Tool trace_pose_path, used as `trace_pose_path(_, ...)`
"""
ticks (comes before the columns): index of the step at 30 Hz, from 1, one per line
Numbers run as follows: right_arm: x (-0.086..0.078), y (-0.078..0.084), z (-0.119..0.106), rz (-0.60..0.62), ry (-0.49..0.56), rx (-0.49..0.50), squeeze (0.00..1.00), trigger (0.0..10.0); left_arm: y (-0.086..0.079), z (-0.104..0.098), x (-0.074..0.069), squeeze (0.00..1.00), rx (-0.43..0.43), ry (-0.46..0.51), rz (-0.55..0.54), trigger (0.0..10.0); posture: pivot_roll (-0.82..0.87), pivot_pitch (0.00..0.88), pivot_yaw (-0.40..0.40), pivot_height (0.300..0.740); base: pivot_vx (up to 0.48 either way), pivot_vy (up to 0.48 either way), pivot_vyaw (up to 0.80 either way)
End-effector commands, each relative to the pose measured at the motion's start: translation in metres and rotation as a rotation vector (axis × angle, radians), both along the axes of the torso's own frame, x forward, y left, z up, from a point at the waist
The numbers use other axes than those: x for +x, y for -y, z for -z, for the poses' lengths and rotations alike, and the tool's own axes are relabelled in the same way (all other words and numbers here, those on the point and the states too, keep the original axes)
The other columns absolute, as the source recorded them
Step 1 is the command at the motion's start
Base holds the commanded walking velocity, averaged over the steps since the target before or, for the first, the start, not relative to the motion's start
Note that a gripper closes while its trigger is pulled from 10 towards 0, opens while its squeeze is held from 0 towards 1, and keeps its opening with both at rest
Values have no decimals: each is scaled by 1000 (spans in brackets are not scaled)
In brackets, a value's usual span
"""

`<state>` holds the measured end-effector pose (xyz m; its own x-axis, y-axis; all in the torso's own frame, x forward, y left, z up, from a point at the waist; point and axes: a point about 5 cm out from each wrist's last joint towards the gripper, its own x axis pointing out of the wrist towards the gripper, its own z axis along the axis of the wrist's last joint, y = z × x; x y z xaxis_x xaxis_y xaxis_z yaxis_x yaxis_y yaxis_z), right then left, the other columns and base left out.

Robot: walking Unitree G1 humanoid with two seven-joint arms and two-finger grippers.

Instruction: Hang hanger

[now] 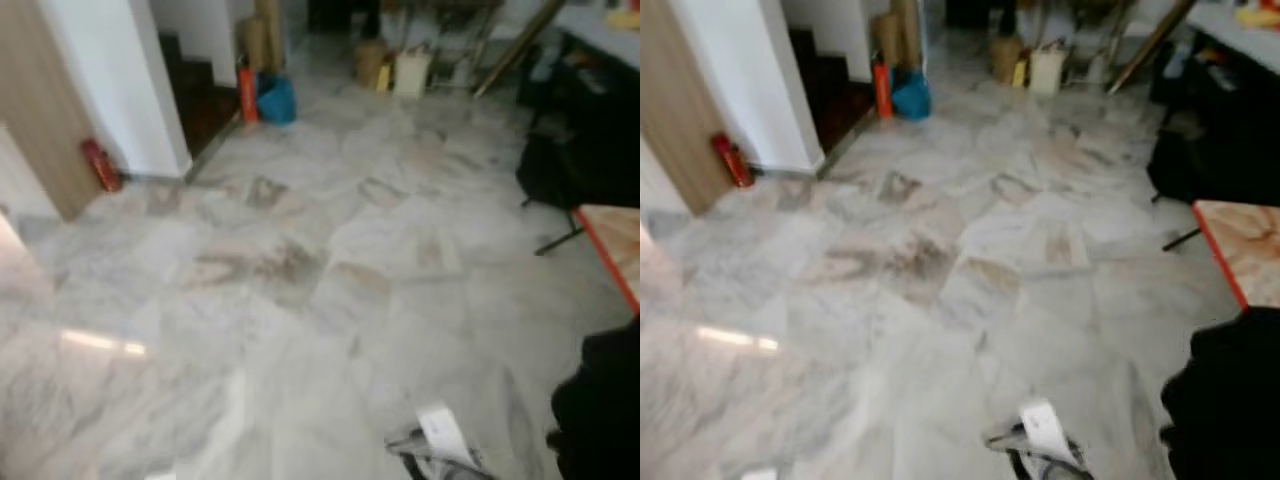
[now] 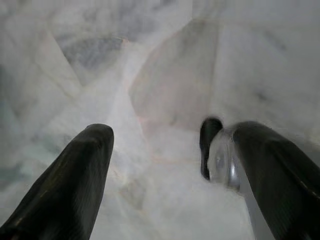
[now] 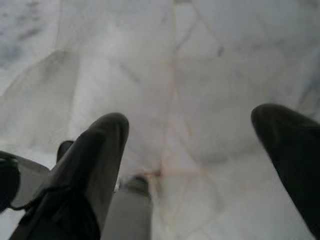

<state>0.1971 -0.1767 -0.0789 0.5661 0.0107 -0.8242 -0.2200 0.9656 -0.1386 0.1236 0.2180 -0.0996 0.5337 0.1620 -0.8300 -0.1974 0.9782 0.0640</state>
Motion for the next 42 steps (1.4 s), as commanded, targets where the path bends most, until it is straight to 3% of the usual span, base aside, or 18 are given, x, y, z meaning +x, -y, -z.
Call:
trace_pose_path(1,-4,11,1,18,-14,-25,0,10000,5,1,1,0,-13,-4,-3,10000,-82,0,18,740,480,0,0)
trace_pose_path(29,-2,9,1,18,-19,-25,0,10000,2,0,4,0,-9,-2,-2,10000,-84,0,28,740,480,0,0)
trace_pose_path(33,-2,8,0,7,-22,-29,0,10000,2,-1,4,0,-9,0,-2,10000,-85,0,27,740,480,0,-800)
trace_pose_path(42,-1,9,0,11,-12,-31,0,10000,2,-1,5,0,-10,0,-5,10000,-82,0,27,740,480,0,0)
